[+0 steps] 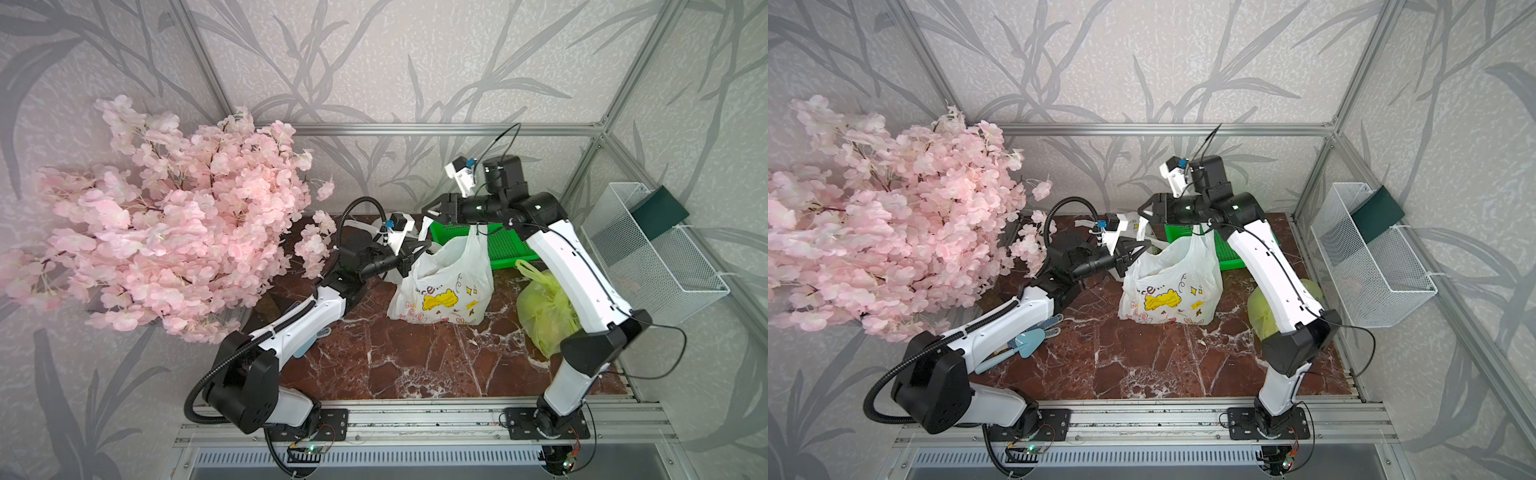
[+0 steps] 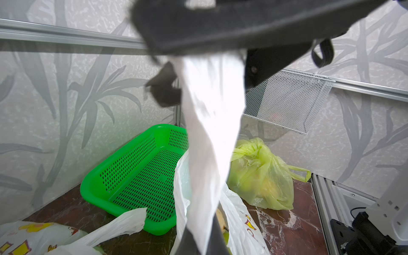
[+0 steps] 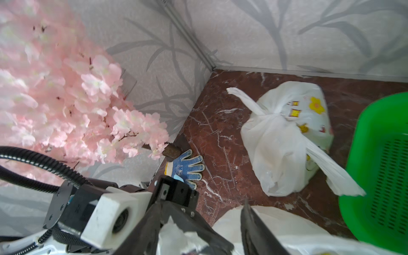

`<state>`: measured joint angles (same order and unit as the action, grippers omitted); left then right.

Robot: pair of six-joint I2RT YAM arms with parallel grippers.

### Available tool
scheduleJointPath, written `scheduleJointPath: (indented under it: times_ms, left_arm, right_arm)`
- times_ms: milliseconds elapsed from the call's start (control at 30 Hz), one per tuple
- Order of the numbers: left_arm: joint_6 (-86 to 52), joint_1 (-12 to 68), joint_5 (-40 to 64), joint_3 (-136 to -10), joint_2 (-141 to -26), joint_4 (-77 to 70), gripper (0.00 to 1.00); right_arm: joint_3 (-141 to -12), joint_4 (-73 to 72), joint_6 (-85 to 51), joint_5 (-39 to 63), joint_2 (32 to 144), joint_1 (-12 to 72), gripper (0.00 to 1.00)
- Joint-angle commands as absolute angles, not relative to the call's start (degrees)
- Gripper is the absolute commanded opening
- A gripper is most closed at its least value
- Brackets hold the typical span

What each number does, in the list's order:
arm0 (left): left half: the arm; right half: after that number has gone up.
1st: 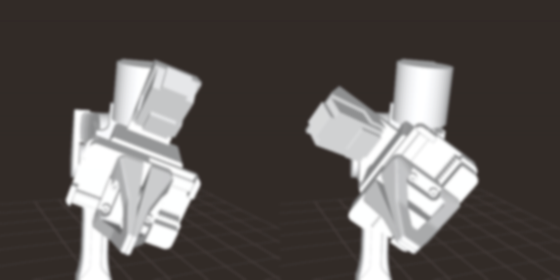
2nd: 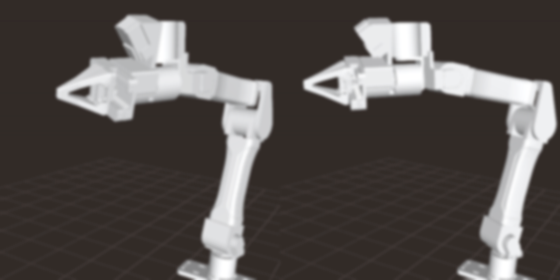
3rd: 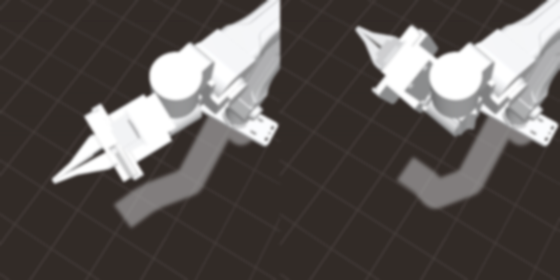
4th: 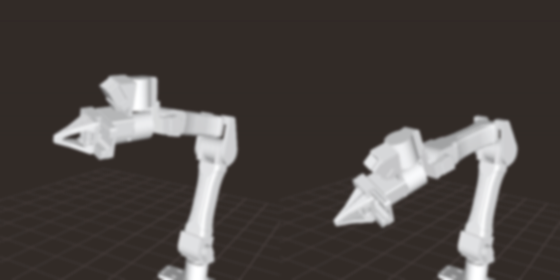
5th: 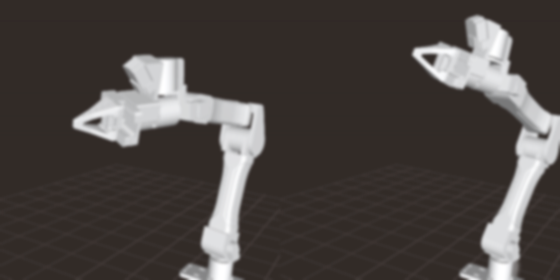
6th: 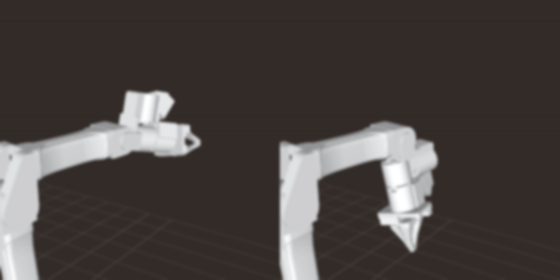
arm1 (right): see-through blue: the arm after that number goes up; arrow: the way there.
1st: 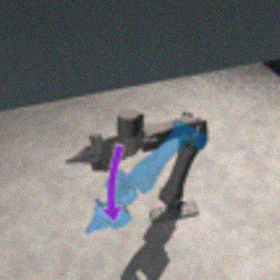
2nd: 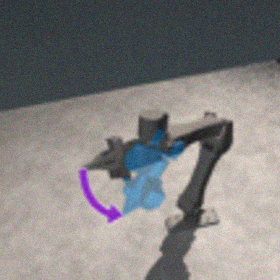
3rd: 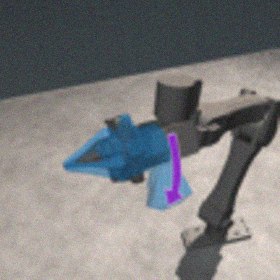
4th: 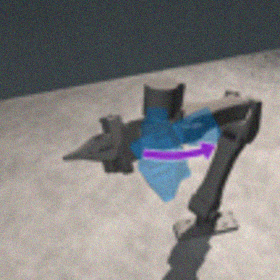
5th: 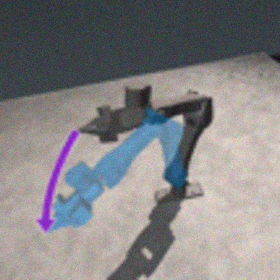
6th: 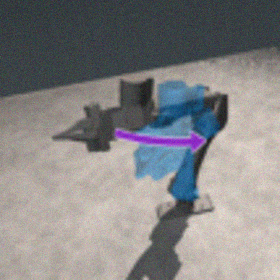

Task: Place the pears into plastic bags & tie knots
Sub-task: Tie the plastic bag at the center of the board.

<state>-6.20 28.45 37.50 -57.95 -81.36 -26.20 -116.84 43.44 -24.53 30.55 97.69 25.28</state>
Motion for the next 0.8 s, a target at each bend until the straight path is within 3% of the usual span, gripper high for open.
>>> scheduleJointPath:
  times_ms: [0,167,300,467,767]
  left_arm:
    - [-5.34,27.31,33.66,-59.85,-80.18,-18.55,0.0]
    - [-6.68,26.77,33.65,-60.38,-79.07,-15.81,0.0]
    - [-6.38,26.72,34.21,-61.39,-78.97,-13.41,0.0]
    - [-6.89,26.64,34.2,-61.46,-78.71,-12.66,0.0]
    - [-6.39,26.38,34.42,-61.44,-78.02,-11.2,0.0]
  right_arm:
    - [-103.96,35.99,-21.27,23.01,86.67,19.78,0.67]
    - [-80.33,25.3,-11.99,12.6,74.62,15.01,0.81]
    - [-68.14,12.19,-8.35,14.08,70.3,14.85,0.89]
    - [-63.28,2.26,-8.14,18.5,72.91,14.94,1.0]
    - [-62.83,-6.2,-5.25,22.9,81.58,15.16,0.99]
